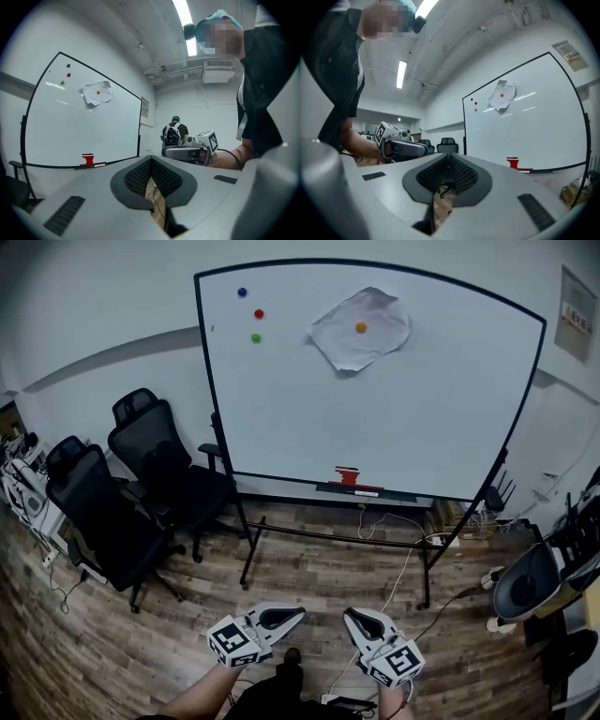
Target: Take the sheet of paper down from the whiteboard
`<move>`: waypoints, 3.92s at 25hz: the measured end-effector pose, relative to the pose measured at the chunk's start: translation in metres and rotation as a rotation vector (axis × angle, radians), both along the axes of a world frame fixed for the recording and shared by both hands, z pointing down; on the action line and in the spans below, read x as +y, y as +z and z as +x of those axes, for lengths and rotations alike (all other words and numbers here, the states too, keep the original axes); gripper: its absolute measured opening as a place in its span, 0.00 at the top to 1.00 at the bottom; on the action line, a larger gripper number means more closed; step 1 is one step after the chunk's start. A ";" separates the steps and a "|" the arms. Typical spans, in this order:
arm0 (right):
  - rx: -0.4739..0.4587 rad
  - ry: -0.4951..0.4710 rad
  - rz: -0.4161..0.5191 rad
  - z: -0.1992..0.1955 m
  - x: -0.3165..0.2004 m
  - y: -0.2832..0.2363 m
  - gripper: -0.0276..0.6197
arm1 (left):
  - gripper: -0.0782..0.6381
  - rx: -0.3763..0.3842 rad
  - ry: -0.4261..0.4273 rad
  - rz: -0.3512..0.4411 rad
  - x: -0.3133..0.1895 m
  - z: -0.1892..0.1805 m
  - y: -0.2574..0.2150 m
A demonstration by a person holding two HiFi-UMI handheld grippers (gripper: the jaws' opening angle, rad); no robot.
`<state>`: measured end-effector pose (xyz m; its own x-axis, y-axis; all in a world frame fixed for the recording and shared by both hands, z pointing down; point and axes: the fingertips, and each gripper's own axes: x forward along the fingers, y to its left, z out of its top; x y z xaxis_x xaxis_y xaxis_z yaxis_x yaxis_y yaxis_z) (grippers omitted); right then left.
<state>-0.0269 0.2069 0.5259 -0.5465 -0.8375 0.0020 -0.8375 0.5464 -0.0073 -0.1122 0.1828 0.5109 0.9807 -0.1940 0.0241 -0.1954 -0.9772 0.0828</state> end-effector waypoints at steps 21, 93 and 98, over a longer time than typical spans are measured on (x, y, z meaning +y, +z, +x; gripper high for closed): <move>0.166 0.160 0.042 0.069 -0.247 -0.050 0.92 | 0.88 0.110 0.177 0.127 -0.267 0.096 -0.065; 0.935 0.412 0.828 0.229 -0.528 -0.514 0.74 | 0.69 -0.234 -0.439 0.984 -0.549 0.284 -0.403; 0.933 0.411 0.829 0.227 -0.528 -0.521 0.74 | 0.69 -0.268 -0.473 1.014 -0.556 0.289 -0.400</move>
<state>0.1998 -0.3210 0.0049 -0.3257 -0.8766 -0.3543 -0.4503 -0.1857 0.8733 0.1773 -0.3734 0.1110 0.7915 -0.5909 -0.1563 -0.4527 -0.3949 -0.7995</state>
